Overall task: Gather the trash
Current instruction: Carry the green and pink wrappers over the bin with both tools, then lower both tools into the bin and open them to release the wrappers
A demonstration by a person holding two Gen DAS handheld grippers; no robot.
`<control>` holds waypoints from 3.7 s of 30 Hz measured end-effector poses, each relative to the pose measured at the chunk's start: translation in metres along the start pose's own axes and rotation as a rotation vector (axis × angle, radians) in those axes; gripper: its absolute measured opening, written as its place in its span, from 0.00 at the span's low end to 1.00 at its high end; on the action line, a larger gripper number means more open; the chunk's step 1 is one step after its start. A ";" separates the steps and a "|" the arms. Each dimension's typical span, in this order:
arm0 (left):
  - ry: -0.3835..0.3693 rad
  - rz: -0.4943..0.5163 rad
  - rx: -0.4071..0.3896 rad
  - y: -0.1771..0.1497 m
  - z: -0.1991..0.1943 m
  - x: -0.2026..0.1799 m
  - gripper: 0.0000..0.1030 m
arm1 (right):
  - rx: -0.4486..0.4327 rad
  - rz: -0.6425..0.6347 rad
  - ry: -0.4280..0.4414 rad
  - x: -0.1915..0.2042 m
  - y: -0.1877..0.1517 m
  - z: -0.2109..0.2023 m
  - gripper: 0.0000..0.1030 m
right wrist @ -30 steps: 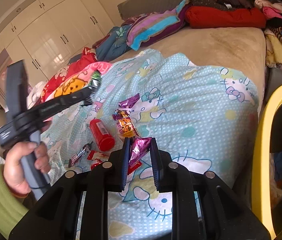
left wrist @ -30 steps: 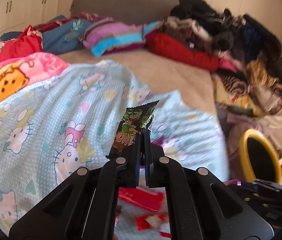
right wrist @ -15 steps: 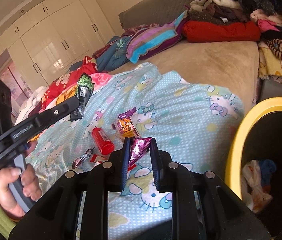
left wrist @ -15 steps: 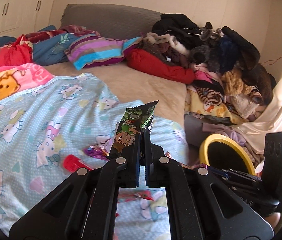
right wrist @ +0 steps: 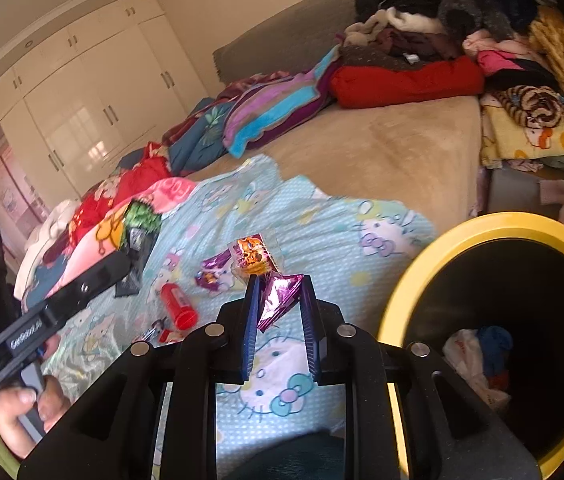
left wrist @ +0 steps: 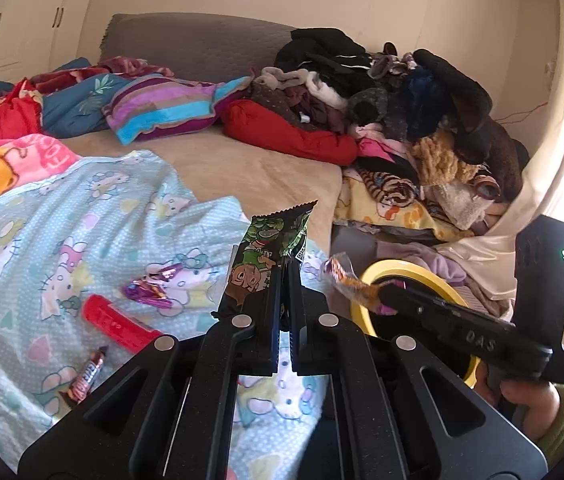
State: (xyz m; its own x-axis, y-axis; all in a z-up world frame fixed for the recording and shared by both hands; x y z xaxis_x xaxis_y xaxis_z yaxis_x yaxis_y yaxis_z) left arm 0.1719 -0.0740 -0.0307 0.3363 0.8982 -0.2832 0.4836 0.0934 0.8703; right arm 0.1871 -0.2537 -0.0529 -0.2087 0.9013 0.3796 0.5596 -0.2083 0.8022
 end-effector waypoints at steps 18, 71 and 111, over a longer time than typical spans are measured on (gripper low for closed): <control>-0.069 0.037 -0.010 -0.002 -0.006 -0.040 0.01 | -0.073 0.043 -0.127 -0.059 0.025 -0.040 0.19; -0.271 0.175 0.142 -0.057 0.051 -0.165 0.01 | -0.083 0.222 -0.332 -0.191 0.020 -0.078 0.19; -0.306 0.128 0.328 -0.108 0.114 -0.187 0.43 | -0.009 0.253 -0.354 -0.219 0.003 -0.067 0.37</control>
State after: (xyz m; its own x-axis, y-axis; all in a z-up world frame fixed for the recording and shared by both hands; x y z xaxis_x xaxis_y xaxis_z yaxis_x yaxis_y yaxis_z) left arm 0.1486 -0.3005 -0.1179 0.6088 0.7213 -0.3305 0.6361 -0.1948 0.7467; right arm 0.1811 -0.4771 -0.1026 0.2227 0.8957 0.3850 0.5504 -0.4415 0.7087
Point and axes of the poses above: each gripper's, at about its wrist camera, not at the fingertips, and z roughly the way its jaws point, x to its left, y to its top, the point moved 5 cm from there along z, roughly the way its jaws point, and after that the axes turned 7 degrees about -x, right-handed, at the moved point
